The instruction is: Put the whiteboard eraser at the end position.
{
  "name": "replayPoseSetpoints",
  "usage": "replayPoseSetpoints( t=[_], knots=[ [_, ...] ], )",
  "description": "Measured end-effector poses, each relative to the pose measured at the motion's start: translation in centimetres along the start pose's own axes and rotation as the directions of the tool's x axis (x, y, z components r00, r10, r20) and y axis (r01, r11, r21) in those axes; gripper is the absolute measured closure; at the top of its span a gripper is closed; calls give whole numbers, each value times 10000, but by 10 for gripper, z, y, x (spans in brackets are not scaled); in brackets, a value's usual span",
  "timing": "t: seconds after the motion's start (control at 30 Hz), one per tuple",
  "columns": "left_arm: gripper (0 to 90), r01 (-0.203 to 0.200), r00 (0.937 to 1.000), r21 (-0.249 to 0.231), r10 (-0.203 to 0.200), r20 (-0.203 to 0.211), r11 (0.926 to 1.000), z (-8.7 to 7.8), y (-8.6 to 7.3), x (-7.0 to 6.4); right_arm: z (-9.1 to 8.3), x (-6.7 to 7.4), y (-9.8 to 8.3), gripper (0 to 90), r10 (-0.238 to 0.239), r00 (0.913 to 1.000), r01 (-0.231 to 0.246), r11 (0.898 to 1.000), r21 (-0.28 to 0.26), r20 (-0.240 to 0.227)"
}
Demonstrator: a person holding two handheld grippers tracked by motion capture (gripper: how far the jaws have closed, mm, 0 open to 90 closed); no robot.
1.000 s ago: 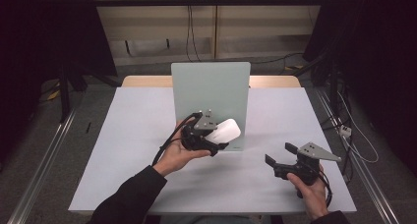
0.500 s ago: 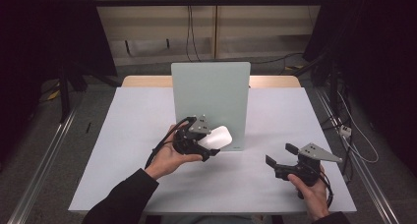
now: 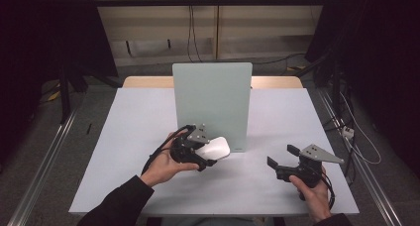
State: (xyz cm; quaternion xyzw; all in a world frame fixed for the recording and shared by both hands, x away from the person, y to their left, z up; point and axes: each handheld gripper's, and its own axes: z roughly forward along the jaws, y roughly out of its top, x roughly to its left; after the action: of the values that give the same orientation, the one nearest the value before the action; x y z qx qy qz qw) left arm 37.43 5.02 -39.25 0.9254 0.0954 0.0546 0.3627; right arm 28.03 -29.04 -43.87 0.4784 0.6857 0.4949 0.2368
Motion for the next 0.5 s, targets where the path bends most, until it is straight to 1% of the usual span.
replayPoseSetpoints(
  t=[0.03,0.07,0.1,0.13,0.2,0.27,0.33,0.4,0.47,0.5],
  knots=[
    [311,-45,10000,132,46,-28,9999,1,0,-1,0,0,0,95,-63,10000,63,10000,14,-9],
    [311,-30,10000,149,30,-10,9999,2,-1,-2,0,0,0,94,-71,10000,71,10000,26,-22],
    [311,-95,9999,242,94,60,9997,5,-1,-2,0,0,0,95,-99,9999,100,9999,28,-30],
    [311,-77,9999,455,73,88,9989,7,-3,-3,0,1,0,95,-98,9999,98,9999,30,-32],
    [311,-153,9999,665,150,56,9977,12,-5,-5,0,0,0,95,-72,10000,72,10000,20,-27],
    [311,-66,9998,677,53,189,9977,15,-7,-7,-1,0,0,95,-34,10000,33,10000,-7,-16],
    [311,-137,9997,818,118,233,9966,18,-8,-9,-2,0,0,95,-48,10000,48,10000,-23,-10],
    [311,-180,9994,863,153,323,9961,20,-8,-11,-1,1,0,95,-39,10000,39,10000,-14,-19],
    [311,-133,9993,891,102,353,9959,21,-8,-12,-1,1,0,95,-108,9999,108,9999,17,-29],
    [312,-154,9990,954,113,434,9953,22,-8,-12,0,1,0,95,-75,10000,75,10000,-2,-38]
  ],
)
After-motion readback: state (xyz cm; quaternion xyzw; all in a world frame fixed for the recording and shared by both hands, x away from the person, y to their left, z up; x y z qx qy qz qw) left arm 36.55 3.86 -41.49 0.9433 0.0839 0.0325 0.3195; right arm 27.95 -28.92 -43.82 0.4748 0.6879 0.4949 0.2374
